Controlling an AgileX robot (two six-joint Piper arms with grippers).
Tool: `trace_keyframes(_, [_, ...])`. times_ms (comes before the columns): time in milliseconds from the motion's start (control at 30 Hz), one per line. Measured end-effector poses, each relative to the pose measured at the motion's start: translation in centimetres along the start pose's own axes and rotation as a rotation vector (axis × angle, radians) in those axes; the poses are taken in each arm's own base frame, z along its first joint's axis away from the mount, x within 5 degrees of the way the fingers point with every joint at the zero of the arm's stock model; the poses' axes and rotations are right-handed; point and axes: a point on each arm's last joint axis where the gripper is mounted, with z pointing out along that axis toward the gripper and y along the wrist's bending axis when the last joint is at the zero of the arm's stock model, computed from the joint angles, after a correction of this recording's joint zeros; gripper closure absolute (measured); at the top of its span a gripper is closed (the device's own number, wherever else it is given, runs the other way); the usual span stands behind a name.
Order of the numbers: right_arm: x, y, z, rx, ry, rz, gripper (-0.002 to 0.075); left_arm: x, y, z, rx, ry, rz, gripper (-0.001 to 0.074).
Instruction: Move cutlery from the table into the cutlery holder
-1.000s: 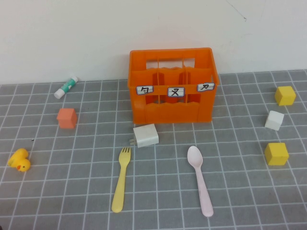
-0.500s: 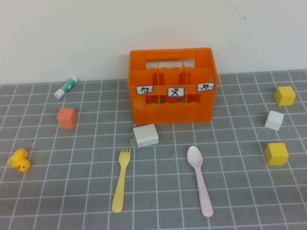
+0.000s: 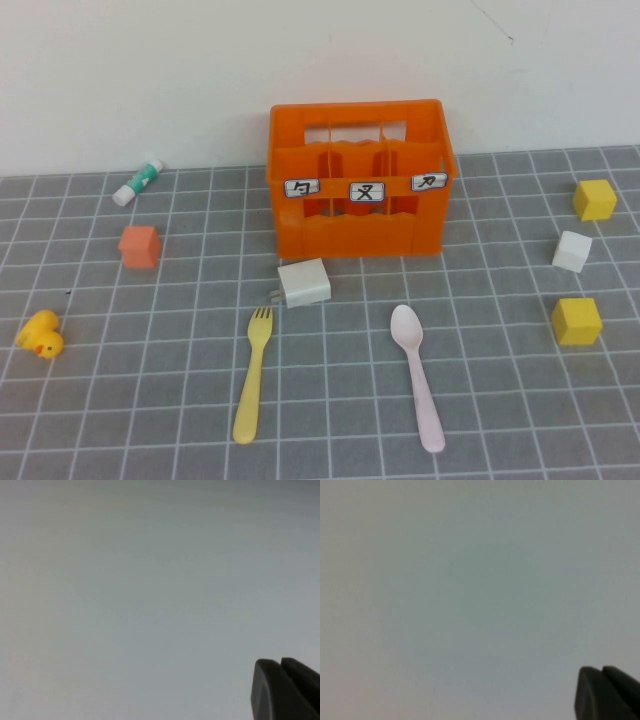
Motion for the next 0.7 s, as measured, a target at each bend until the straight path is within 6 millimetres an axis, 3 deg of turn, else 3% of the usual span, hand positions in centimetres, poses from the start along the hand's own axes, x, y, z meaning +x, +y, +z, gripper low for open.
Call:
trace_keyframes(133, [-1.8,0.3,0.8,-0.014,0.007,-0.017,0.0728,-1.1,-0.3,1.1,0.014,0.004,-0.035,0.0736])
trace_keyframes(367, [-7.7,0.8,2.6,-0.029,0.148,-0.146,0.0728,-5.9,-1.0,6.0,-0.081,0.365,-0.163,0.0736])
trace_keyframes(433, [-9.0,0.8,3.3,-0.02,0.21,-0.18,0.0729,-6.2,-1.1,7.2,-0.102,0.45,-0.152,0.0736])
trace_keyframes(567, [-9.2,0.6,4.8,0.004,0.42,-0.213,0.0729,-4.3,-0.8,8.5,-0.134,0.589,-0.14,0.0736])
trace_keyframes(700, [-6.5,0.4,5.8,-0.026,0.722,-0.26,0.0728,-1.1,-0.3,8.8,-0.192,0.791,-0.176,0.0736])
